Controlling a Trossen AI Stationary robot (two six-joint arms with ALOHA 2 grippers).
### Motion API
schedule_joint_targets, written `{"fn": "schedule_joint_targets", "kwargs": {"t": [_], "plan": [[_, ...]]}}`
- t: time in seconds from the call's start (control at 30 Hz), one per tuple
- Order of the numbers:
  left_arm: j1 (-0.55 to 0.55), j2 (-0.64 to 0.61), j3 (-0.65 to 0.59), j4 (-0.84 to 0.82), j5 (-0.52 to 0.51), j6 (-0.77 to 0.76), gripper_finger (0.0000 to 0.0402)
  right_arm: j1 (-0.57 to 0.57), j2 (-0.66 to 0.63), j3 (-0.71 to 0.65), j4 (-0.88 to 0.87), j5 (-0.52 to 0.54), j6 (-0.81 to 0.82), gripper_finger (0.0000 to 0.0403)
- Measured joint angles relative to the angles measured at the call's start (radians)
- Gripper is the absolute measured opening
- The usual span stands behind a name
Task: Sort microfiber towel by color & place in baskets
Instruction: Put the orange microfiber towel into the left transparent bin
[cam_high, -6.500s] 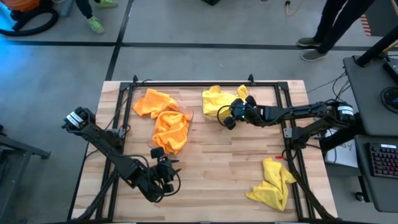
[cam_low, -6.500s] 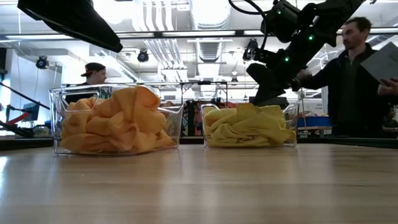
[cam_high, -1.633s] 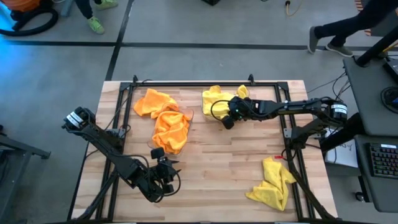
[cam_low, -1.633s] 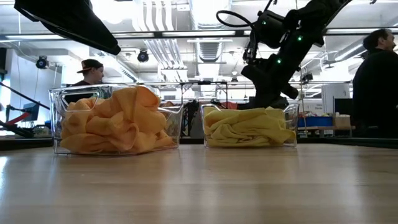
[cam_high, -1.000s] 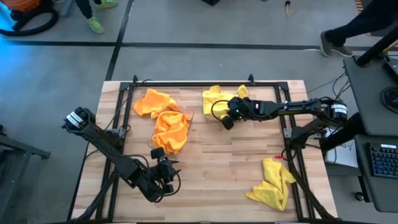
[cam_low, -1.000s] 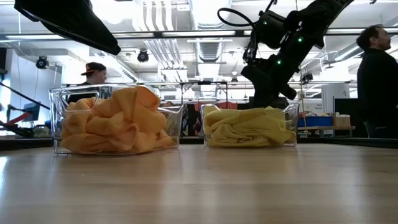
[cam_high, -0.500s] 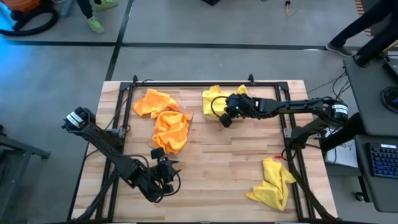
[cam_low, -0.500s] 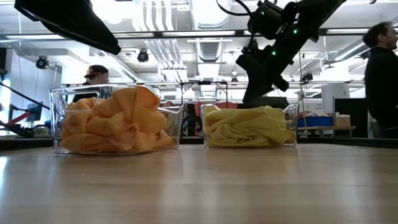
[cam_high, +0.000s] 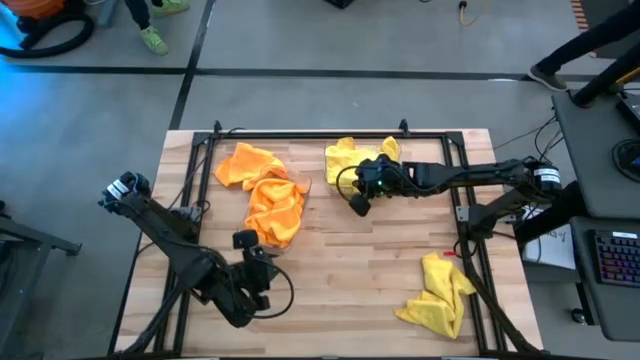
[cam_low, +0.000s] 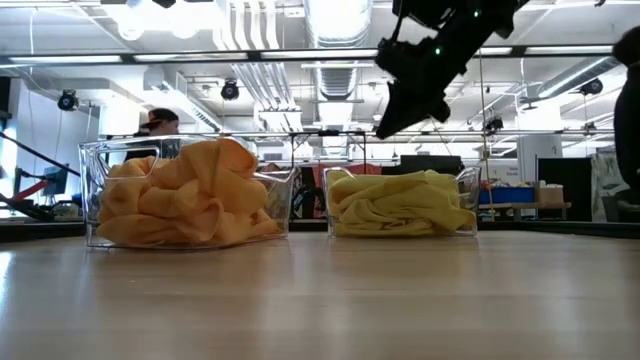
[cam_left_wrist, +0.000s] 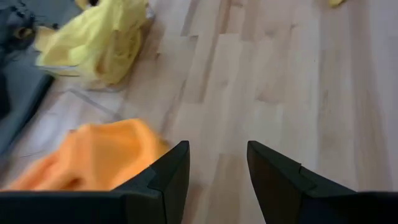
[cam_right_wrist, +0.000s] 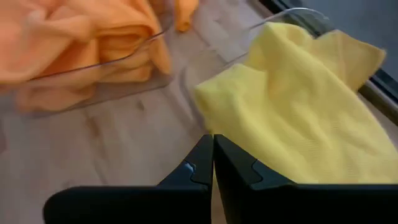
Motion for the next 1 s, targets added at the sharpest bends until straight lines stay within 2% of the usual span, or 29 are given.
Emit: {"fn": "schedule_joint_targets", "kwargs": {"t": [0.27, 0.43, 0.7, 1.0], "plan": [[0.012, 0.000, 0.176, -0.386, -0.028, -0.115, 0.0144, 0.131, -0.002, 0.059, -0.123, 0.000, 0.013, 0.0009], [0.043, -0.004, 0.213, -0.575, -0.078, -0.224, 0.0126, 0.222, -0.005, 0.069, -0.145, 0.000, 0.051, 0.0009], [0.119, -0.056, 0.172, -0.586, -0.067, -0.171, 0.0075, 0.365, -0.005, 0.057, -0.147, 0.000, 0.094, 0.0009], [0.223, -0.194, 0.072, -0.441, 0.057, 0.022, 0.0026, 0.492, -0.005, 0.014, -0.098, 0.000, 0.135, 0.0009]]}}
